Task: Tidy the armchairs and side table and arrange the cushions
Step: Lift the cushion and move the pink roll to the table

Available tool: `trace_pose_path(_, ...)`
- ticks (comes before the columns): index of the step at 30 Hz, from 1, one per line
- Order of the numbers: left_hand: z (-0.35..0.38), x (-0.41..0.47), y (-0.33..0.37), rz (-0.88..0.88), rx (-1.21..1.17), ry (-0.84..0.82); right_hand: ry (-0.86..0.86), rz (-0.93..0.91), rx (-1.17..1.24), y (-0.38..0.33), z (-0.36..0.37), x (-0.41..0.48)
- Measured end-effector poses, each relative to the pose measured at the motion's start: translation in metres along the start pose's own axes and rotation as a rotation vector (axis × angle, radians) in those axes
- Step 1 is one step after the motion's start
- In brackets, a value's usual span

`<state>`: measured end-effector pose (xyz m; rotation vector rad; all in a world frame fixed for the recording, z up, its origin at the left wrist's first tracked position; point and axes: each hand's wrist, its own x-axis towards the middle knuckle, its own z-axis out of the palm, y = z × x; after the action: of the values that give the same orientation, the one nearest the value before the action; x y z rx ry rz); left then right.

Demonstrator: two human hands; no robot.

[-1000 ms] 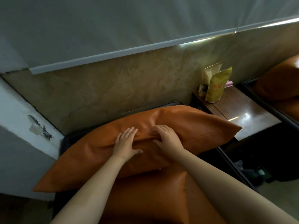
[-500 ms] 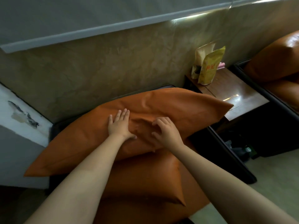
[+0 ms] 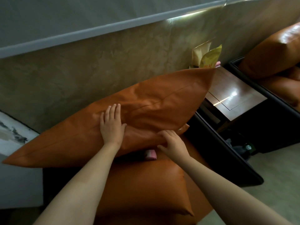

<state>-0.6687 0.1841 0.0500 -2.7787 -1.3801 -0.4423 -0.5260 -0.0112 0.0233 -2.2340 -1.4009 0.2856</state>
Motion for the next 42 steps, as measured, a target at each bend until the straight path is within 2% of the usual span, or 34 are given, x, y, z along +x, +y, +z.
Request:
trace_pose_path(3, 0.005, -0.002, 0.004, 0.149, -0.075, 0.068, -0.082, 0.036, 0.025, -0.006, 0.007, 0.01)
trace_pose_path(7, 0.008, -0.002, 0.012, 0.261, -0.123, -0.128, -0.109, 0.094, 0.03, -0.014, 0.013, 0.024)
trace_pose_path(13, 0.027, 0.01, 0.016, 0.251, 0.03, -0.315, -0.113, 0.053, -0.004, -0.009, 0.01, 0.047)
trace_pose_path(16, 0.032, 0.028, 0.01, 0.242, 0.038, -0.405, -0.121, 0.016, -0.017, -0.005, 0.009, 0.051)
trace_pose_path(19, 0.038, 0.04, 0.007, 0.23, 0.017, -0.447, -0.055, 0.011, -0.02, -0.003, 0.015, 0.044)
trace_pose_path(24, 0.049, 0.053, 0.004, 0.234, -0.018, -0.421, 0.008, 0.089, -0.123, 0.007, 0.047, 0.03)
trace_pose_path(27, 0.06, 0.058, 0.002, 0.241, -0.022, -0.38, 0.016, 0.187, -0.105, 0.013, 0.073, 0.027)
trace_pose_path(36, 0.085, 0.066, -0.005, 0.269, -0.046, -0.31, -0.171, 0.4, -0.037, 0.026, 0.128, 0.02)
trace_pose_path(42, 0.099, 0.07, -0.01, 0.279, -0.038, -0.283, -0.222, 0.515, 0.149, 0.047, 0.155, 0.015)
